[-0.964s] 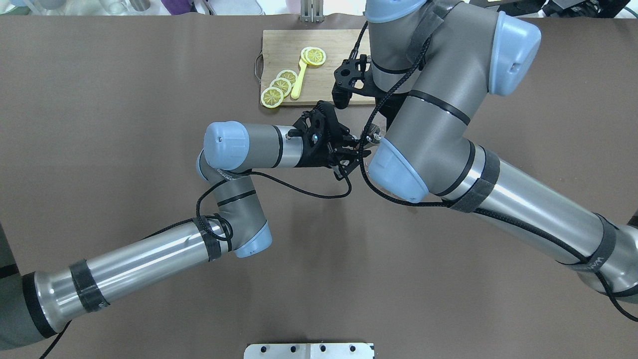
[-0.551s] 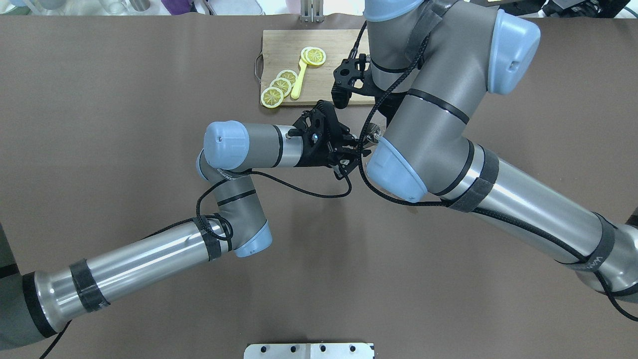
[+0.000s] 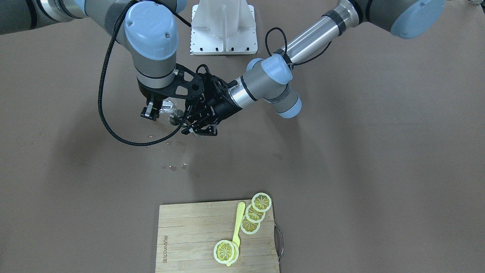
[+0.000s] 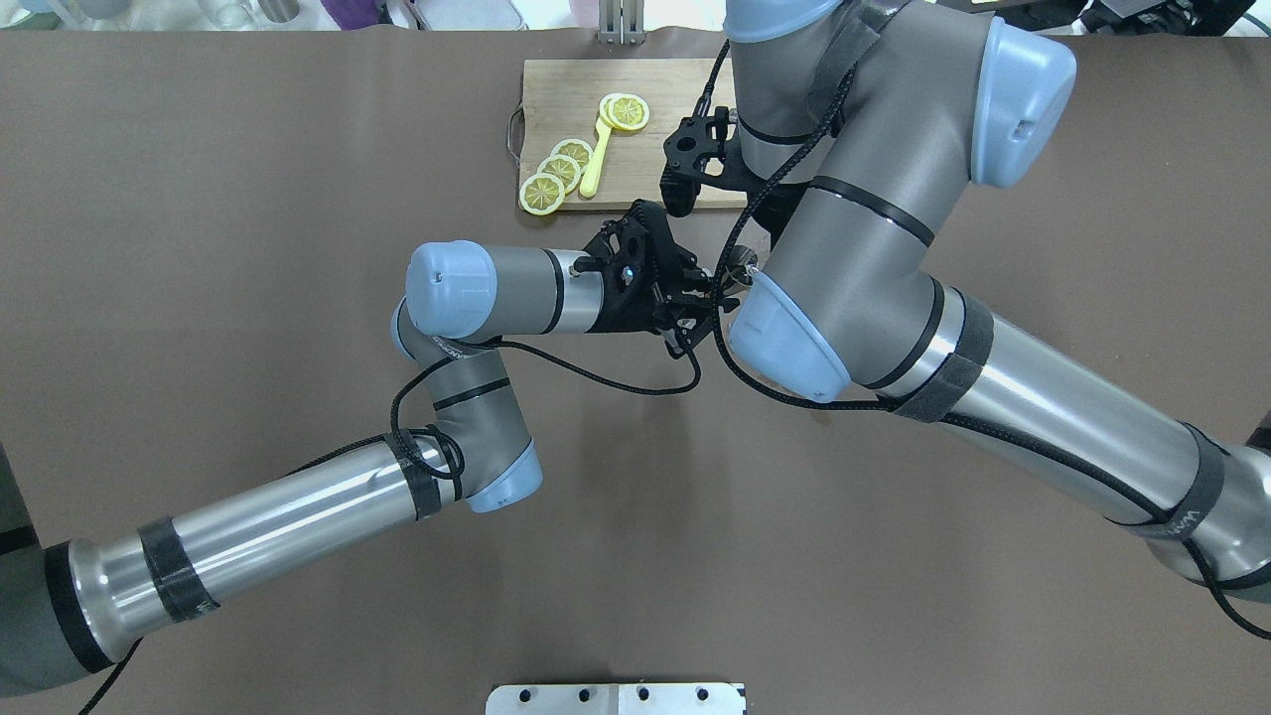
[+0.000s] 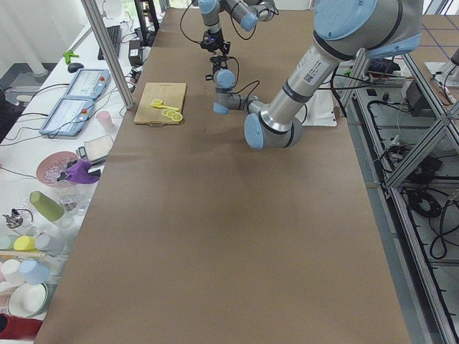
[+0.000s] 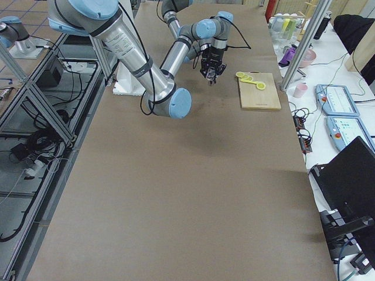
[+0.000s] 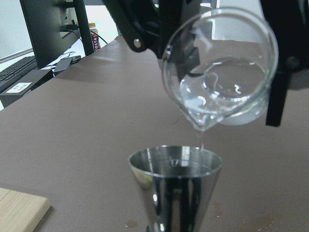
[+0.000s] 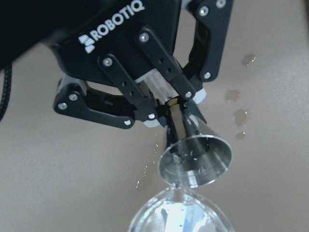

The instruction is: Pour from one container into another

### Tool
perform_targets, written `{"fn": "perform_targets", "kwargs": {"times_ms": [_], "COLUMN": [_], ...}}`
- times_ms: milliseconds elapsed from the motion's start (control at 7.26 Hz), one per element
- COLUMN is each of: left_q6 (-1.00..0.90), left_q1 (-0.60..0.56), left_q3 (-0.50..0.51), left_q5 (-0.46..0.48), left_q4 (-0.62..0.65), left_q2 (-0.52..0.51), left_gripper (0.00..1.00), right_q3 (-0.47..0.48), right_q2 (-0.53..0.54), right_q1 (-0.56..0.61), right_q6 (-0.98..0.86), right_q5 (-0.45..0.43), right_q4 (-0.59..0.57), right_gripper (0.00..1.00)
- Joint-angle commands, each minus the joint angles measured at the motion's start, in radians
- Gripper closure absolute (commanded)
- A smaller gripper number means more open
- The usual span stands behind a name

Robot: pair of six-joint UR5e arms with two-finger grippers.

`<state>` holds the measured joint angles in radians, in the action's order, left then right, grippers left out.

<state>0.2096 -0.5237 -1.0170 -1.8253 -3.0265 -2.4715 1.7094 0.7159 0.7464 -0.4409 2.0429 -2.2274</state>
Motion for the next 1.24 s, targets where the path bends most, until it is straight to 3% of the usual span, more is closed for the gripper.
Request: {"fn": "perform_targets", "kwargs": {"times_ms": [0, 551, 1102], "left_q6": [0.001, 0.001, 0.001], "left_q1": [0.001, -0.001, -0.001], "left_q3": [0.000, -0.002, -0.003], "left_q5": [0.000, 0.001, 0.000], "left_q4": [0.000, 0.000, 0.000], "left_q2": [0.000, 0.000, 0.000], "left_gripper": [1.00, 1.00, 1.00], "right_q3": [0.006, 0.013, 0.108], "right_q2": [0.010, 0.057, 0.135], "right_q1": [0.001, 0.004, 0.014], "right_q6": [-0.002, 0.001, 0.016], "right_q5": [0.000, -0.001, -0.001], "right_q4": [0.032, 0.178, 0.224], "right_gripper": [1.00, 1.00, 1.00]}}
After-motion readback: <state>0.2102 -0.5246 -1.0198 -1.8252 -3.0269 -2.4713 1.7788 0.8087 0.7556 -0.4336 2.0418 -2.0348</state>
